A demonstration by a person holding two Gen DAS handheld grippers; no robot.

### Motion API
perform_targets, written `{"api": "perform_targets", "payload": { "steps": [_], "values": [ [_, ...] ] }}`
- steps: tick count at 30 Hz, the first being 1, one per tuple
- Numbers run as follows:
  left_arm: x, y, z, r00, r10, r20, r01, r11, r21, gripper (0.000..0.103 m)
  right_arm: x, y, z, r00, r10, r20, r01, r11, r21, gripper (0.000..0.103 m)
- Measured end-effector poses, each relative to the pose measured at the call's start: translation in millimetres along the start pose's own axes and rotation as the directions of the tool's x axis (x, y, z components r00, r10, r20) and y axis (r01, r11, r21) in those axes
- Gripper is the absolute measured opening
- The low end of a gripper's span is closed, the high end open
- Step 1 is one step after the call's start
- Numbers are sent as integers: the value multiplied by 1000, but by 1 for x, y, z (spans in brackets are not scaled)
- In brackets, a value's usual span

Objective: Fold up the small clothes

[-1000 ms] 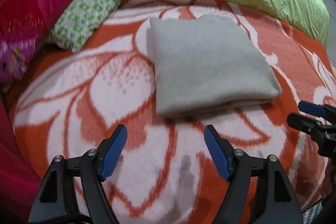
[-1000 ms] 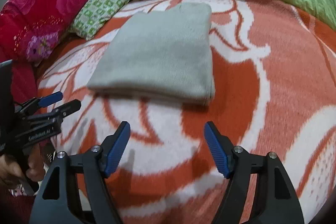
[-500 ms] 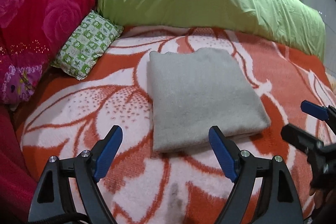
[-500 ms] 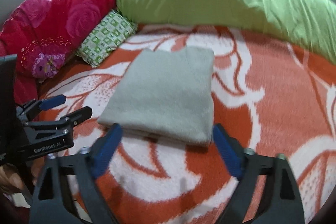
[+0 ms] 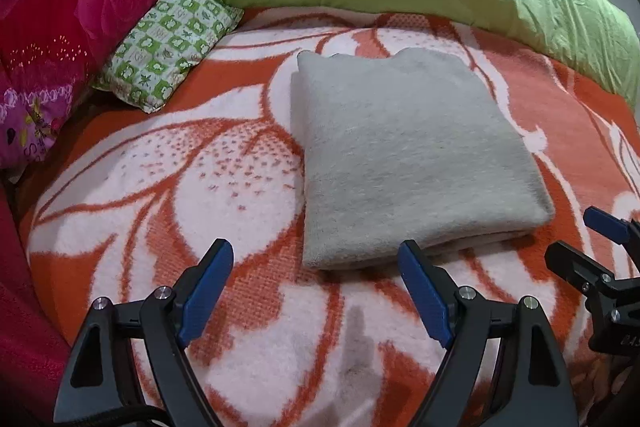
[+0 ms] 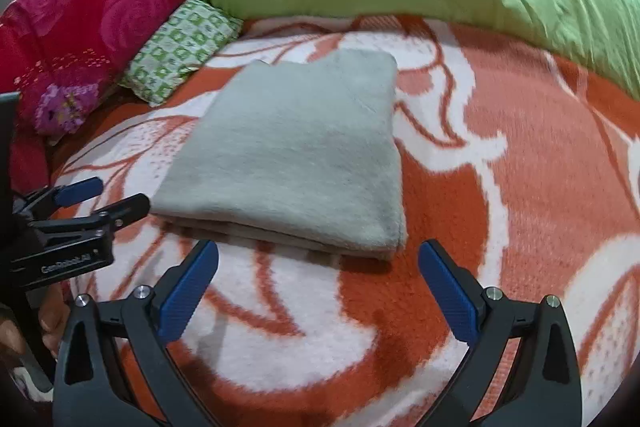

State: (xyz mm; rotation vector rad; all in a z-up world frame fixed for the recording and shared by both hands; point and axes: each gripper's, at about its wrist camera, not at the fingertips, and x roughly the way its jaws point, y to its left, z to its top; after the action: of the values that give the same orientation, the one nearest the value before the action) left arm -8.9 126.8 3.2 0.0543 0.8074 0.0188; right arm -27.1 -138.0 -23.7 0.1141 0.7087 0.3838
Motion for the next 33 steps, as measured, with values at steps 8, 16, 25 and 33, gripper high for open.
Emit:
{"api": "perform_targets", "payload": {
  "steps": [8, 16, 25, 33],
  "values": [
    [5, -4, 3, 1000, 12, 7, -12, 1000, 6, 85, 8, -1, 1, 1000, -1, -1, 1, 1000, 0, 100],
    [1, -9, 6, 1000, -4, 19, 4, 1000, 16, 85, 10, 7, 4, 1000, 5, 4, -5, 999, -50, 100],
    [1, -7, 6, 1000, -7, 20, 7, 1000, 8, 85, 11, 11, 5, 1000, 4, 6, -4, 997, -76, 100],
    [0, -7, 6, 1000, -7, 21, 7, 1000, 6, 85, 13, 14, 4, 1000, -4, -5, 3, 997, -71, 100]
  ]
}}
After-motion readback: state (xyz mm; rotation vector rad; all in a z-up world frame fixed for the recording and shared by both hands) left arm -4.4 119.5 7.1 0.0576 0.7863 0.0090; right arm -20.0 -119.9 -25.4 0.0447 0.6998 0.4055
